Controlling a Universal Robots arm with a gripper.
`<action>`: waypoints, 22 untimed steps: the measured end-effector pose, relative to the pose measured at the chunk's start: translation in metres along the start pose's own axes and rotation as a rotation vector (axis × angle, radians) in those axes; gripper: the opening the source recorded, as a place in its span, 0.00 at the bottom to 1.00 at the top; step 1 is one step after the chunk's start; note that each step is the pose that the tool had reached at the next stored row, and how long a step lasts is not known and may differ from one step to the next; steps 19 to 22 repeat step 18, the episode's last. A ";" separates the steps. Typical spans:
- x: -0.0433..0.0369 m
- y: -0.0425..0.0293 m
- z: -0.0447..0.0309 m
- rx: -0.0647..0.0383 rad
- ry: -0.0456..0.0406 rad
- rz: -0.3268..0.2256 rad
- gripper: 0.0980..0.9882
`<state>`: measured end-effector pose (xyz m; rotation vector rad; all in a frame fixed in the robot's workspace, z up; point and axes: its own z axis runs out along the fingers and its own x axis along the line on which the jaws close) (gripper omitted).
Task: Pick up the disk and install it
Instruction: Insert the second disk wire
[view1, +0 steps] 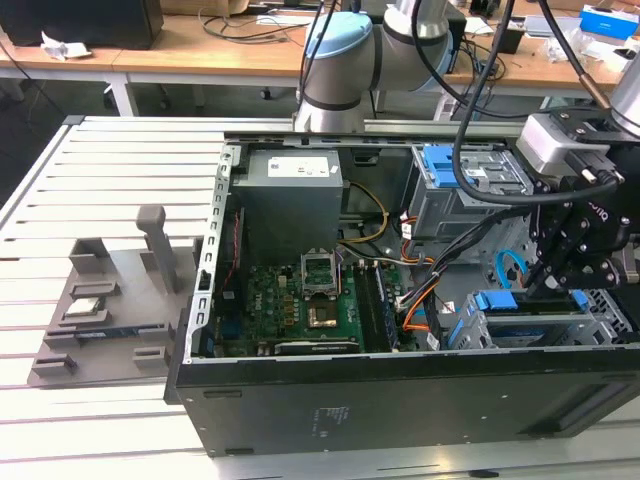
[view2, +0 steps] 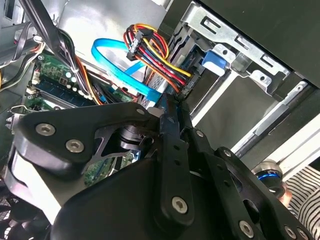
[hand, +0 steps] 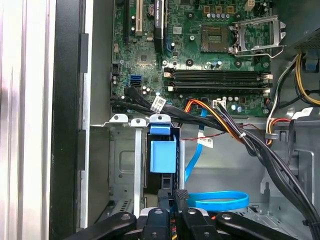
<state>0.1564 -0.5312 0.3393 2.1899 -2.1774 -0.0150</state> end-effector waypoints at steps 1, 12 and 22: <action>0.0000 0.0000 0.0001 0.000 0.0000 0.000 0.07; -0.0054 0.0015 -0.0338 0.000 0.0005 0.000 0.00; -0.0055 0.0019 -0.0435 0.000 0.0005 0.000 0.01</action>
